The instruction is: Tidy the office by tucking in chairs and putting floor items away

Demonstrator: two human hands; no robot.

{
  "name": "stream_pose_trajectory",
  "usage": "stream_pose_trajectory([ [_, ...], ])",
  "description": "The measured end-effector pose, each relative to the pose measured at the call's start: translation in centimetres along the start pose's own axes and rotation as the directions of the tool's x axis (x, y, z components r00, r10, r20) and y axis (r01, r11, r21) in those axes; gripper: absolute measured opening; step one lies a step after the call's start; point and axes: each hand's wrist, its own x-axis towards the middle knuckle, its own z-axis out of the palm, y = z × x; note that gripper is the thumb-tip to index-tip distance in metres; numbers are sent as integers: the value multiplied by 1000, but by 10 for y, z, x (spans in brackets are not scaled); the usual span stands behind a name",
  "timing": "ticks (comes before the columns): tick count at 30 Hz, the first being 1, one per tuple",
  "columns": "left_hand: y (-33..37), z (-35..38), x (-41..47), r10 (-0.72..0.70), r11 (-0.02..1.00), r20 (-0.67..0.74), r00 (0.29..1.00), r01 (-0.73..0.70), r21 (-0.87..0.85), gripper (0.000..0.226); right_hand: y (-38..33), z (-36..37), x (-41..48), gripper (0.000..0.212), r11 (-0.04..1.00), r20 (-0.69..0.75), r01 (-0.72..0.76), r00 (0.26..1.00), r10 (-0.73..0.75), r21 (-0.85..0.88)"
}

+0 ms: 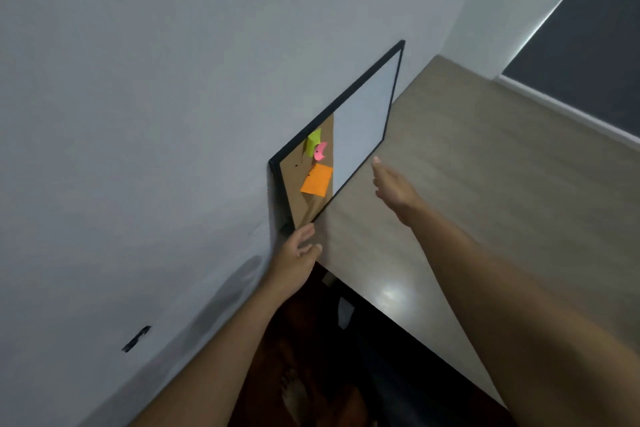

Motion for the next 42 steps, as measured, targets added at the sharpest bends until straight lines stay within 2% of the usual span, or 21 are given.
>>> stream_pose_trajectory([
  [8, 9, 75, -6, 58, 988, 166, 984, -81, 133, 47, 75, -94, -82, 67, 997, -216, -75, 974, 67, -26],
  [18, 32, 191, -80, 205, 918, 346, 916, -303, 257, 43, 159, -217, -260, 60, 991, -455, -132, 884, 109, -19],
  [22, 27, 239, -127, 233, 904, 382, 894, -344, 253, 41, 201, -250, -342, 54, 991, -506, -130, 856, 104, -18],
  [33, -10, 361, -260, 248, 833, 545, 801, -463, 302, 33, 322, -312, -538, 56, 984, -619, -175, 768, 165, 44],
  [42, -20, 483, -358, 192, 753, 729, 658, -575, 320, 29, 421, -336, -683, 65, 949, -661, -223, 682, 314, 222],
])
